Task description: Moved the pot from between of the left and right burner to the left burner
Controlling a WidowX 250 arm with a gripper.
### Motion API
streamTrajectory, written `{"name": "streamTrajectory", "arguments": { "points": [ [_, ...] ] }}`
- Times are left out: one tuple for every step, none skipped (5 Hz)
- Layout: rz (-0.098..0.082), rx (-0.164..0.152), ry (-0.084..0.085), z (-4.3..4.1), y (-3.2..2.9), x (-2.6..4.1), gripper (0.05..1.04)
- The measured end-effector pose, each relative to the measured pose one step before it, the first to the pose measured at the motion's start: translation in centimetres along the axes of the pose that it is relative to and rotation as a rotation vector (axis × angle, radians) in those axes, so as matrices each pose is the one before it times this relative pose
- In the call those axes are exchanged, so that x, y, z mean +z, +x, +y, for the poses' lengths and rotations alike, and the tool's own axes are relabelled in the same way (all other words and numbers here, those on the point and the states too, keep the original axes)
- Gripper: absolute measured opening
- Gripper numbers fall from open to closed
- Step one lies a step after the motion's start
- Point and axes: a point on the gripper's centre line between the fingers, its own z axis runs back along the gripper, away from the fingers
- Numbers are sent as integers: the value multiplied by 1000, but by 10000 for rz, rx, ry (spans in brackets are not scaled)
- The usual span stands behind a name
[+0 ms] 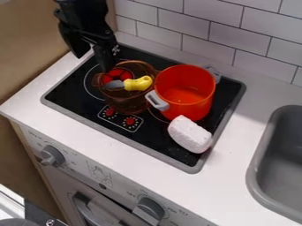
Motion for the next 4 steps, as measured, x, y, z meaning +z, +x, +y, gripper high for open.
{"name": "streamTrajectory", "arguments": {
  "points": [
    [269,54,-202,-299,-539,-794,1000],
    [44,-137,-477,-1275,-557,-765,1000],
    [-122,-227,-187,-1426,-160,-166,1000],
    [-232,-431,-90,-1737,1,12,1000]
  ]
}}
